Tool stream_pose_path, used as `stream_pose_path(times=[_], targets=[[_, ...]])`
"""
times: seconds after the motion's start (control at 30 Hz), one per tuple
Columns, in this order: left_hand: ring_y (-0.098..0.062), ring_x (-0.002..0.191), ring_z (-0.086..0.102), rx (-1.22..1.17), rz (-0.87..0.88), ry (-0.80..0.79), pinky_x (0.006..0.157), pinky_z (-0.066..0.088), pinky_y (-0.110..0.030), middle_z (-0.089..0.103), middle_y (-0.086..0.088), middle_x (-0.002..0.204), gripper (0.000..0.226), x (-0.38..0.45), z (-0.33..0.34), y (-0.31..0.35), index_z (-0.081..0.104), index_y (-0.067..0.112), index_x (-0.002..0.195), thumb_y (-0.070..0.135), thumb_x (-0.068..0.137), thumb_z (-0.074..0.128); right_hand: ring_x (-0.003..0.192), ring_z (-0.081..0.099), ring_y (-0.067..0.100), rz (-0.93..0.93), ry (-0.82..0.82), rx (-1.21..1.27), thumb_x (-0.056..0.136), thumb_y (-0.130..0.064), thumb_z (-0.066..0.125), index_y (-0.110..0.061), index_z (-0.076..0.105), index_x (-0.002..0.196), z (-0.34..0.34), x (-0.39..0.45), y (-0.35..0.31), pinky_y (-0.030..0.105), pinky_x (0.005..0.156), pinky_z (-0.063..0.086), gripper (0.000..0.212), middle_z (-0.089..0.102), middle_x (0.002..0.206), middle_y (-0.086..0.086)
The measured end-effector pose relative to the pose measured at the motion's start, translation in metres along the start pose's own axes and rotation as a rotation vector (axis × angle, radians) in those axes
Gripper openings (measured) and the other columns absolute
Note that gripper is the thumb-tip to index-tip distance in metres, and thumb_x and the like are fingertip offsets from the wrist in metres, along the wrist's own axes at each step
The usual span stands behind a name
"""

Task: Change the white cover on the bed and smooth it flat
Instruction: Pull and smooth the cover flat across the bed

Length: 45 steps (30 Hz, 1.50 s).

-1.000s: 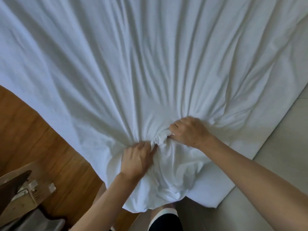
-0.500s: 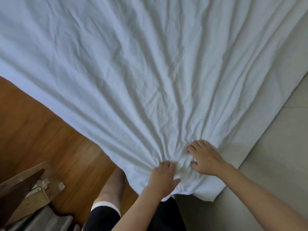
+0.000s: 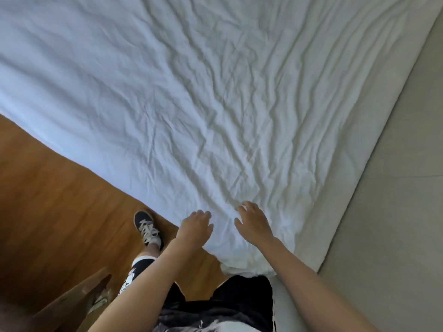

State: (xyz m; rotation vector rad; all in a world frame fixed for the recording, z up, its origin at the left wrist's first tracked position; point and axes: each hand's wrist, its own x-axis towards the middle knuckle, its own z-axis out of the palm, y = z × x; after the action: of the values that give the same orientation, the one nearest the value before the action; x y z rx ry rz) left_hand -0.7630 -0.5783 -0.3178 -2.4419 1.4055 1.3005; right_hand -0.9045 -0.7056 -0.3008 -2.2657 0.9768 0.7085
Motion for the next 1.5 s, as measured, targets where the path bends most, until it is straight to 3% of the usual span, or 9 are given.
stream_pose_path(times=[0.23, 0.43, 0.67, 0.87, 0.97, 1.13, 1.2, 1.33, 1.5], targets=[[-0.02, 0.12, 0.047, -0.007, -0.022, 0.063, 0.09, 0.044, -0.032, 0.049, -0.003, 0.134, 0.038, -0.028, -0.142, -0.173, 0.045, 0.016, 0.135, 0.031, 0.101, 0.041, 0.135, 0.031, 0.024, 0.155, 0.097, 0.109, 0.098, -0.025, 0.042, -0.011, 0.047, 0.137, -0.035, 0.061, -0.166, 0.035, 0.107, 0.034, 0.042, 0.037, 0.147, 0.008], [-0.018, 0.12, 0.052, -0.023, -0.141, 0.141, 0.091, 0.049, -0.03, 0.053, -0.002, 0.133, 0.032, -0.052, -0.243, -0.315, 0.055, 0.015, 0.128, 0.026, 0.099, 0.046, 0.136, 0.031, 0.023, 0.113, 0.069, 0.158, 0.097, -0.022, 0.044, -0.012, 0.047, 0.137, -0.043, 0.109, -0.309, 0.035, 0.107, 0.034, 0.041, 0.037, 0.147, 0.006], [-0.017, 0.122, 0.051, -0.082, -0.18, 0.182, 0.093, 0.047, -0.029, 0.051, 0.0, 0.136, 0.033, 0.018, -0.341, -0.418, 0.052, 0.018, 0.132, 0.029, 0.101, 0.046, 0.139, 0.028, 0.024, 0.169, 0.082, 0.164, 0.098, -0.022, 0.042, -0.012, 0.039, 0.144, -0.068, 0.223, -0.379, 0.035, 0.109, 0.033, 0.047, 0.034, 0.15, 0.009], [-0.016, 0.125, 0.048, -0.063, -0.197, 0.106, 0.097, 0.045, -0.031, 0.049, 0.0, 0.138, 0.035, 0.095, -0.411, -0.5, 0.049, 0.018, 0.134, 0.031, 0.101, 0.044, 0.137, 0.03, 0.03, 0.244, 0.113, 0.129, 0.098, -0.023, 0.045, -0.008, 0.037, 0.144, -0.111, 0.348, -0.429, 0.039, 0.107, 0.035, 0.049, 0.034, 0.149, 0.015], [-0.018, 0.128, 0.043, 0.059, -0.156, 0.058, 0.098, 0.043, -0.032, 0.045, -0.002, 0.141, 0.038, 0.125, -0.451, -0.545, 0.045, 0.017, 0.137, 0.03, 0.102, 0.041, 0.135, 0.033, 0.031, 0.23, 0.205, 0.133, 0.097, -0.021, 0.048, -0.007, 0.041, 0.142, -0.131, 0.395, -0.474, 0.041, 0.105, 0.037, 0.048, 0.037, 0.147, 0.016], [-0.024, 0.128, 0.045, 0.098, -0.1, 0.18, 0.098, 0.044, -0.038, 0.047, -0.006, 0.14, 0.037, 0.193, -0.521, -0.626, 0.047, 0.014, 0.136, 0.026, 0.1, 0.045, 0.136, 0.035, 0.034, 0.079, 0.27, 0.139, 0.095, -0.017, 0.052, -0.006, 0.043, 0.141, -0.128, 0.471, -0.562, 0.043, 0.109, 0.033, 0.048, 0.038, 0.148, 0.017], [-0.03, 0.123, 0.049, 0.178, -0.012, 0.194, 0.092, 0.049, -0.043, 0.052, -0.011, 0.134, 0.037, 0.223, -0.541, -0.663, 0.052, 0.01, 0.132, 0.021, 0.097, 0.051, 0.136, 0.037, 0.035, 0.075, 0.282, 0.141, 0.093, -0.016, 0.056, -0.006, 0.046, 0.14, -0.117, 0.504, -0.6, 0.043, 0.111, 0.031, 0.049, 0.04, 0.147, 0.018], [-0.039, 0.109, 0.058, 0.326, 0.226, 0.195, 0.076, 0.057, -0.046, 0.059, -0.019, 0.123, 0.037, 0.289, -0.58, -0.737, 0.06, 0.005, 0.124, 0.008, 0.087, 0.065, 0.121, 0.054, 0.039, 0.108, 0.41, 0.175, 0.078, -0.01, 0.073, -0.003, 0.058, 0.127, -0.105, 0.569, -0.668, 0.048, 0.101, 0.044, 0.052, 0.054, 0.134, 0.021], [-0.04, 0.11, 0.057, 0.308, 0.288, 0.306, 0.069, 0.057, -0.049, 0.06, -0.019, 0.123, 0.042, 0.37, -0.625, -0.803, 0.06, 0.005, 0.123, 0.0, 0.082, 0.067, 0.127, 0.049, 0.035, -0.027, 0.612, 0.095, 0.09, -0.02, 0.054, -0.007, 0.056, 0.13, -0.11, 0.659, -0.73, 0.05, 0.106, 0.041, 0.043, 0.05, 0.14, 0.017]])
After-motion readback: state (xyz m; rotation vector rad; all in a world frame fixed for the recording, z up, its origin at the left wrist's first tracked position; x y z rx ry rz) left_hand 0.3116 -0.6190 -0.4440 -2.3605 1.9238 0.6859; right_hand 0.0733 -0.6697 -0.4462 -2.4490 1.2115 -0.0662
